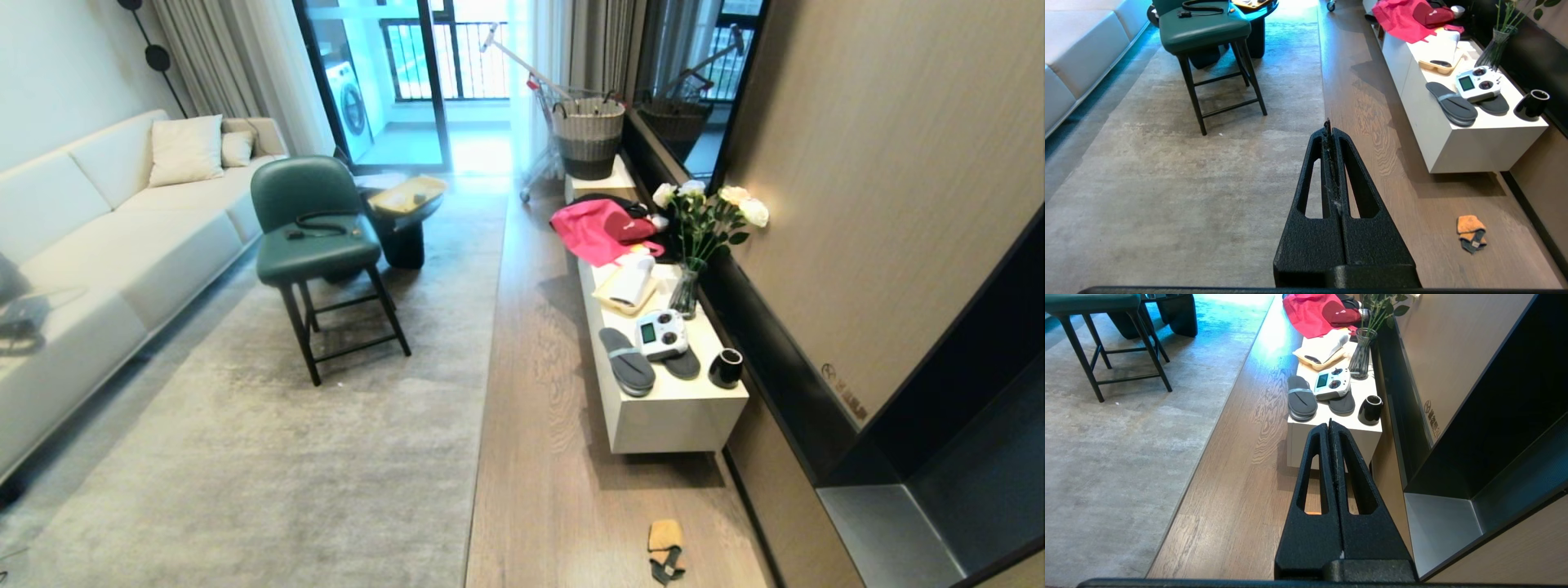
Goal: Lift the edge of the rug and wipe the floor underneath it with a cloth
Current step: Pick up the rag
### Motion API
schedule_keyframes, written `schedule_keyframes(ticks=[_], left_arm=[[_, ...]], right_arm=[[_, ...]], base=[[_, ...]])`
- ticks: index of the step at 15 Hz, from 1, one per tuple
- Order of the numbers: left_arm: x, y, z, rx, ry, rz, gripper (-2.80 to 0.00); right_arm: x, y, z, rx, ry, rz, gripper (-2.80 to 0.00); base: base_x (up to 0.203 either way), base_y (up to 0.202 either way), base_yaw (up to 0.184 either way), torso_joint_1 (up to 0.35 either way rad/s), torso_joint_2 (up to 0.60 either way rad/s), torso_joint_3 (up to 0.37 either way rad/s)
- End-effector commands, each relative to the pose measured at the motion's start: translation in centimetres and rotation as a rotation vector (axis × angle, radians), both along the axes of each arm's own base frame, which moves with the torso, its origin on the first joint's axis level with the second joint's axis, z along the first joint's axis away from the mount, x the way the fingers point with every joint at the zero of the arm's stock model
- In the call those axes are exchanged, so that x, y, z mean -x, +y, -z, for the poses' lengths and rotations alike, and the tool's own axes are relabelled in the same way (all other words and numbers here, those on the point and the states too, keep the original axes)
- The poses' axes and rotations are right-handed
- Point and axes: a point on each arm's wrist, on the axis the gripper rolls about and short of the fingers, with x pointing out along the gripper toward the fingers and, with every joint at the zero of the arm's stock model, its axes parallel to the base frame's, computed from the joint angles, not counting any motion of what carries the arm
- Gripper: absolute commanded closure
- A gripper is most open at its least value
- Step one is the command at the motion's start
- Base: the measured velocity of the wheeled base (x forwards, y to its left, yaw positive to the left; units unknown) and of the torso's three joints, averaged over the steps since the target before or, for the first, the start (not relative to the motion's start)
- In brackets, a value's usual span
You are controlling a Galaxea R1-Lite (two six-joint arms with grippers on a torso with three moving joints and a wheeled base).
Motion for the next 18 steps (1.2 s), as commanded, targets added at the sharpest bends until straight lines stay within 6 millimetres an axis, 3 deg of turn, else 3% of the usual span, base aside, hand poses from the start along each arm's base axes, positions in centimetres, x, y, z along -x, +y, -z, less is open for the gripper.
schedule_keyframes(ticks=[1, 18], left_arm=[[0.00, 0.00, 0.00, -0.001, 0.000, 0.000, 0.00], [0.00, 0.00, 0.00, -0.001, 0.000, 0.000, 0.00]], right_arm=[[-0.01, 0.00, 0.00, 0.001, 0.002, -0.002, 0.00], [-0.01, 0.00, 0.00, -0.001, 0.002, -0.002, 0.00]], base=[[0.000, 0.000, 0.000, 0.000, 0.00, 0.000], [0.000, 0.000, 0.000, 0.000, 0.00, 0.000]])
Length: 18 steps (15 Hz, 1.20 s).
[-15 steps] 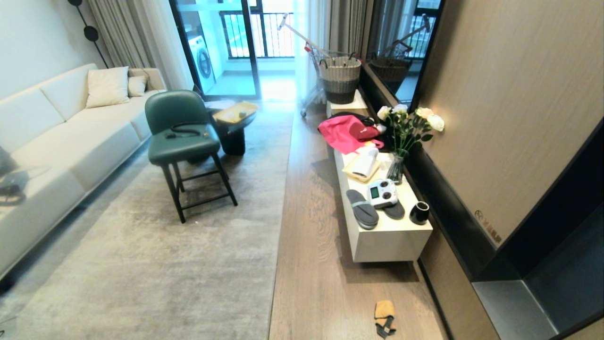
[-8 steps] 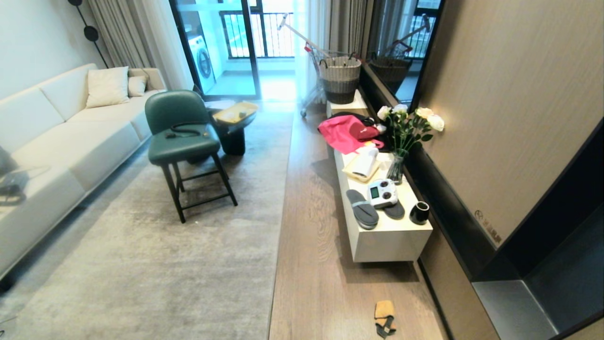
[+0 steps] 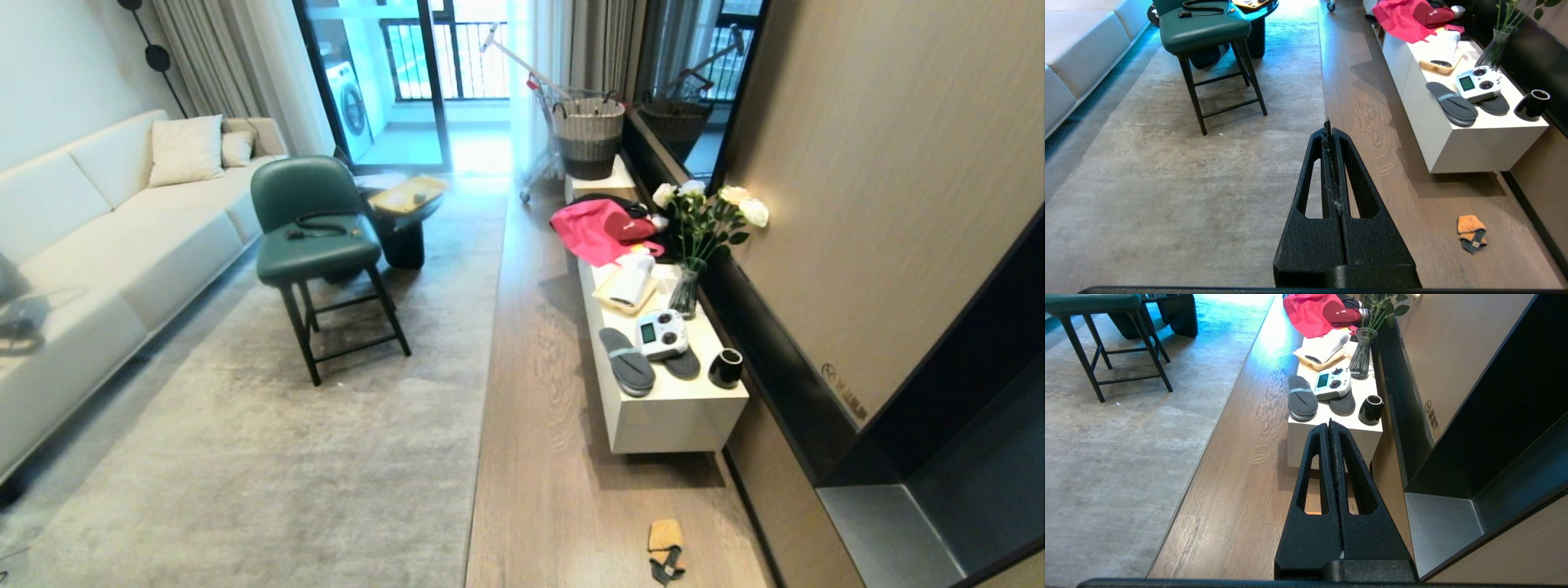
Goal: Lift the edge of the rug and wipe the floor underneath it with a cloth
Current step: Pick up the rag
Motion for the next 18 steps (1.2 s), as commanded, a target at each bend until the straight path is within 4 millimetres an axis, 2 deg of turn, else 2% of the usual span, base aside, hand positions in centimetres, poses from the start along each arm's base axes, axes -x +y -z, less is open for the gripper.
schedule_keyframes(ticks=[1, 18], left_arm=[[0.00, 0.00, 0.00, 0.000, 0.000, 0.000, 0.00], [0.00, 0.00, 0.00, 0.000, 0.000, 0.000, 0.00]], right_arm=[[-0.01, 0.00, 0.00, 0.001, 0.001, 0.000, 0.00], [-0.01, 0.00, 0.00, 0.000, 0.002, 0.000, 0.00]], base=[[0.000, 0.000, 0.000, 0.000, 0.00, 0.000], [0.000, 0.000, 0.000, 0.000, 0.00, 0.000]])
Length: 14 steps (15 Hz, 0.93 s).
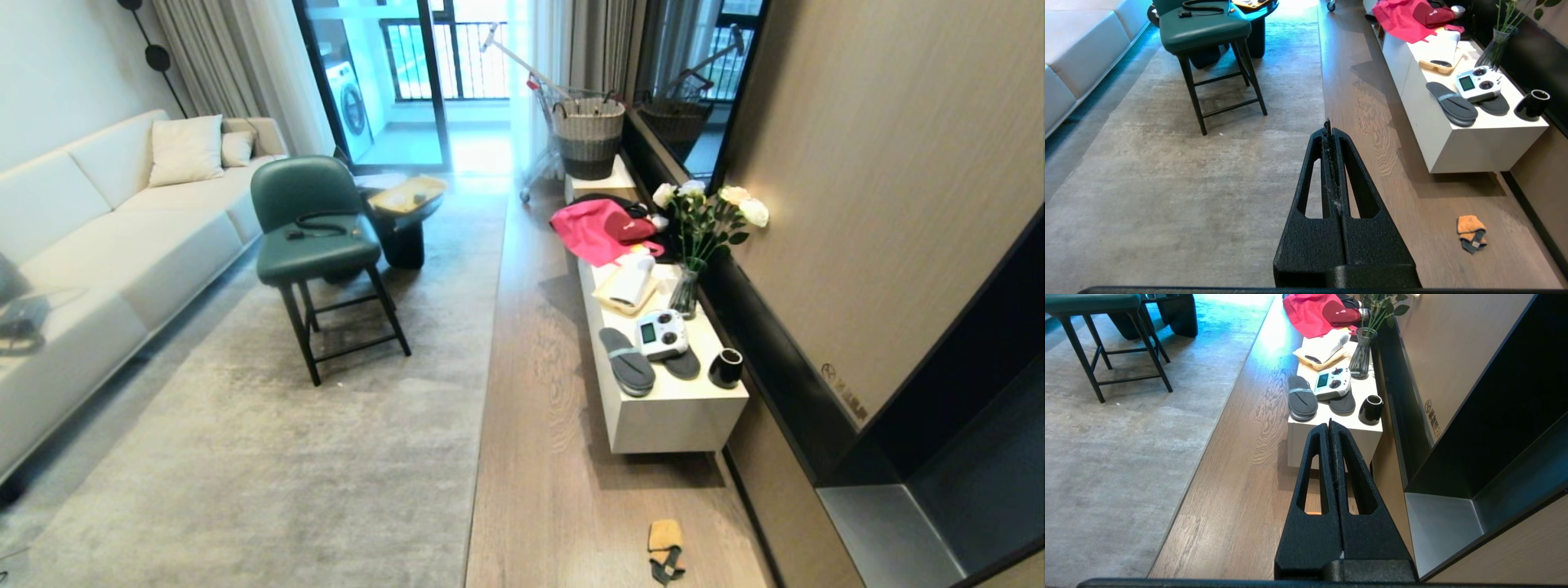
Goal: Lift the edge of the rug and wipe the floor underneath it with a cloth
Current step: Pick up the rag
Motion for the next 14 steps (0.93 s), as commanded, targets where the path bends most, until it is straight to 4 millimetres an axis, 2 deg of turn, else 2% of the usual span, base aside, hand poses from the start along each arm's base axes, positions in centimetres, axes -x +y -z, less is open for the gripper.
schedule_keyframes(ticks=[1, 10, 14], left_arm=[[0.00, 0.00, 0.00, -0.001, 0.000, 0.000, 0.00], [0.00, 0.00, 0.00, 0.000, 0.000, 0.000, 0.00], [0.00, 0.00, 0.00, 0.000, 0.000, 0.000, 0.00]], right_arm=[[-0.01, 0.00, -0.01, 0.000, 0.000, 0.000, 0.00], [-0.01, 0.00, -0.02, -0.003, 0.000, 0.000, 0.00], [-0.01, 0.00, -0.02, -0.003, 0.000, 0.000, 0.00]], base=[[0.000, 0.000, 0.000, 0.000, 0.00, 0.000], [0.000, 0.000, 0.000, 0.000, 0.00, 0.000], [0.000, 0.000, 0.000, -0.096, 0.23, 0.124]])
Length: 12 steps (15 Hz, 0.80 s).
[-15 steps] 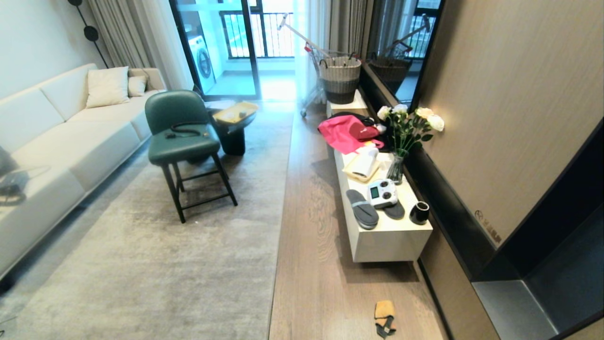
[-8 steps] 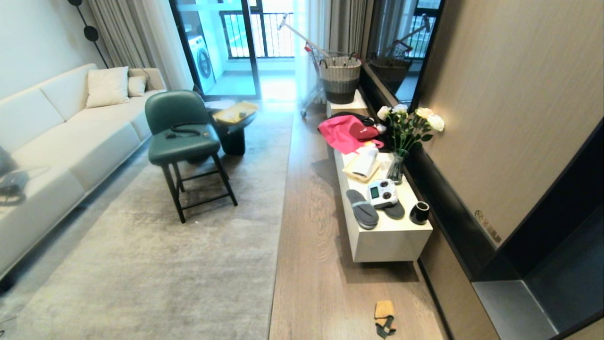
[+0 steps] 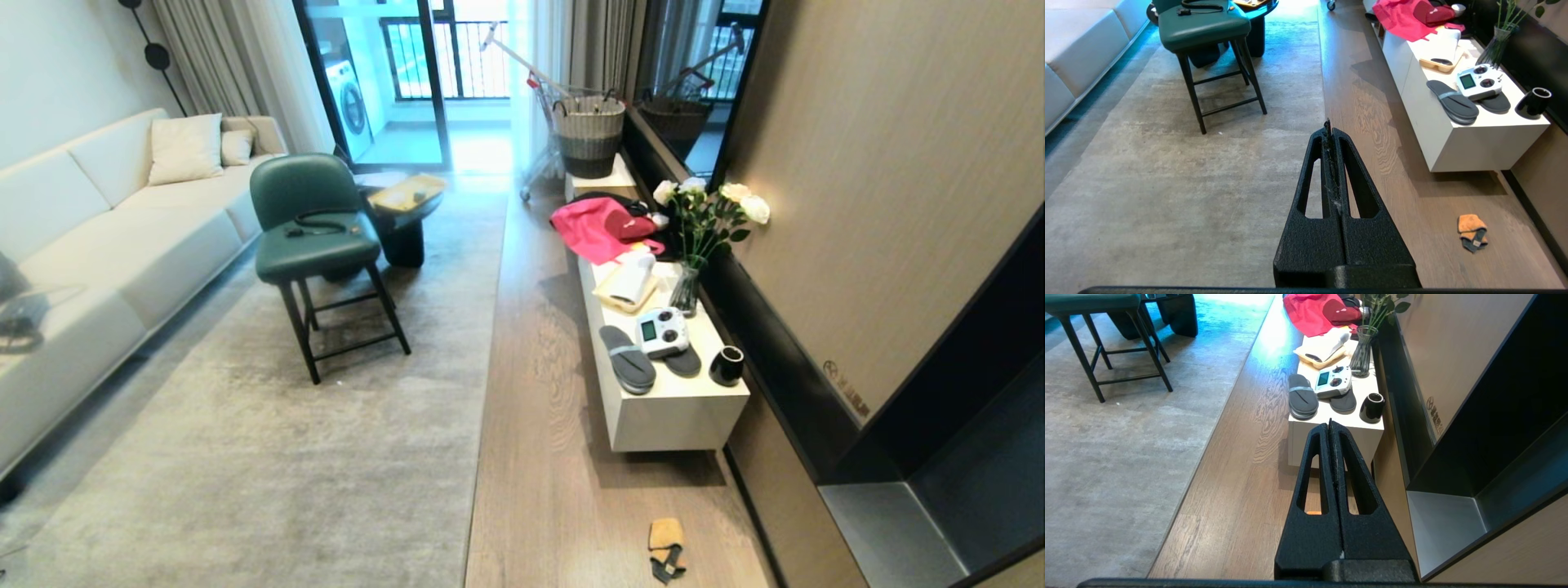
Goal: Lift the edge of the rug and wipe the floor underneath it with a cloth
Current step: Pick up the rag
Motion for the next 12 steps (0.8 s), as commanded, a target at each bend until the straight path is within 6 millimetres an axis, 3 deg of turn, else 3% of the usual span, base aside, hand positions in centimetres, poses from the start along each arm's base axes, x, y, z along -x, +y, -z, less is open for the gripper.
schedule_keyframes(ticks=[1, 12], left_arm=[[0.00, 0.00, 0.00, 0.000, 0.000, 0.000, 0.00], [0.00, 0.00, 0.00, 0.000, 0.000, 0.000, 0.00]], right_arm=[[-0.01, 0.00, 0.00, 0.001, 0.002, -0.001, 0.00], [-0.01, 0.00, 0.01, -0.002, 0.002, -0.001, 0.00]], base=[[0.000, 0.000, 0.000, -0.110, 0.30, 0.159], [0.000, 0.000, 0.000, -0.130, 0.31, 0.177]])
